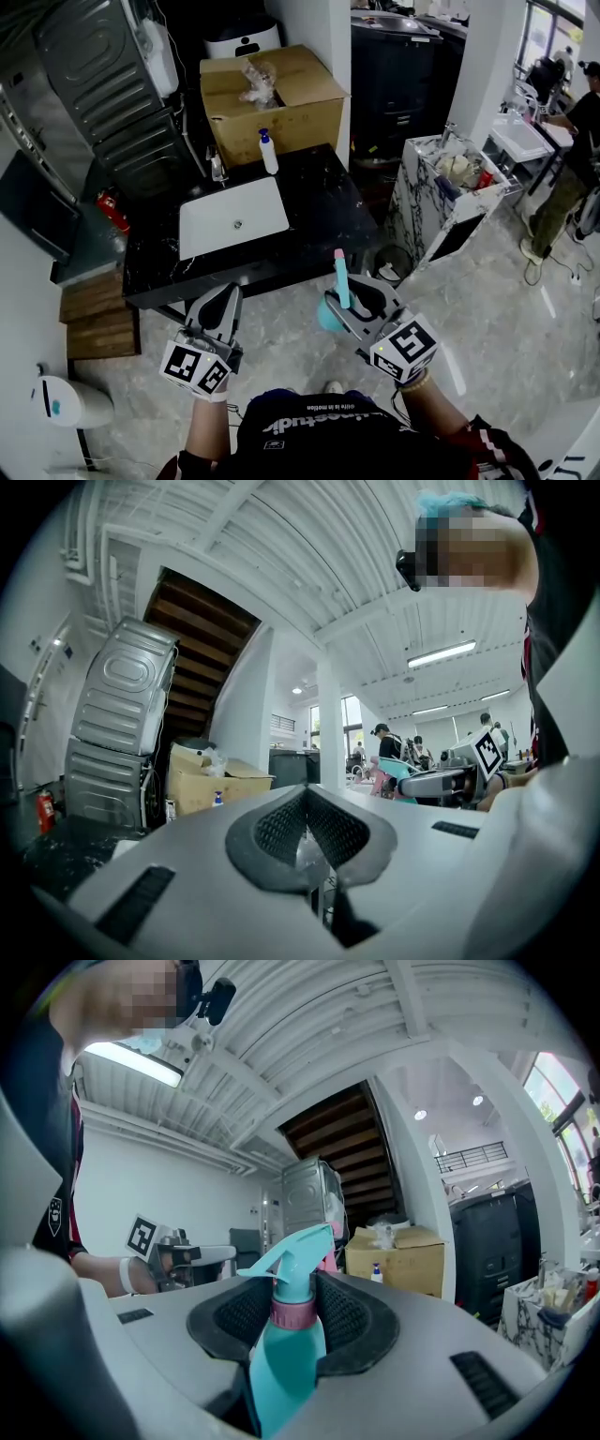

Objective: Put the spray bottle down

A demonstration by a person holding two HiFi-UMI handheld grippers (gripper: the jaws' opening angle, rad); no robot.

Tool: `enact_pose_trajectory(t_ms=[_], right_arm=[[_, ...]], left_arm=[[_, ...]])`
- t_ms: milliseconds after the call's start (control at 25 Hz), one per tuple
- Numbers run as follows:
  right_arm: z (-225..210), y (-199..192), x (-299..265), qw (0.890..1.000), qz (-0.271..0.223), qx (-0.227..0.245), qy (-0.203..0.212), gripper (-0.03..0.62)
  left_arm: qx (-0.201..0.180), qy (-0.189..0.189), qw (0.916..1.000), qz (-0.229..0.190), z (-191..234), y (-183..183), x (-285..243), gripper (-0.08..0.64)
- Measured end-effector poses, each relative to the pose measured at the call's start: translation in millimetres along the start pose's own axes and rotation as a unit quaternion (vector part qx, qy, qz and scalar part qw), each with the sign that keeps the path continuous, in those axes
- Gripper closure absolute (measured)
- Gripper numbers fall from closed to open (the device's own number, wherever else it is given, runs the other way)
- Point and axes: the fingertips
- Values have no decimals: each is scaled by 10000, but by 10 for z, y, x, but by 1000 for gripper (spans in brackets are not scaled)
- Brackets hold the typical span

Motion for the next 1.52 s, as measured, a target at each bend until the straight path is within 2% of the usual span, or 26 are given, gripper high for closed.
enact_pose_trajectory(t_ms=[360,680,840,1240,1520], right_arm=[[-156,-153,-276,9995,-24,-189,233,423],[-480,-268,-855,9994,116,-319,40,423],[-701,-186,-1393,9997,116,-229,-48,423],[-1014,94,-2939,9994,49,-196,-285,422],[-1042,169,-3669,9994,103,-82,-329,422]], left_arm=[[25,271,9993,249,147,-208,-2,545],[198,320,9991,205,732,-486,-365,545],[142,269,9995,123,1217,-587,-641,545],[71,304,9995,-42,2771,-730,-1138,545],[-8,159,9998,-95,3469,-795,-1363,545]])
Point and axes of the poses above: the fingertips, and each gripper's own axes: x backward along the fingers, z to its left, y out of its top, and after that the axes turned 8 degrees about -x, right-handed
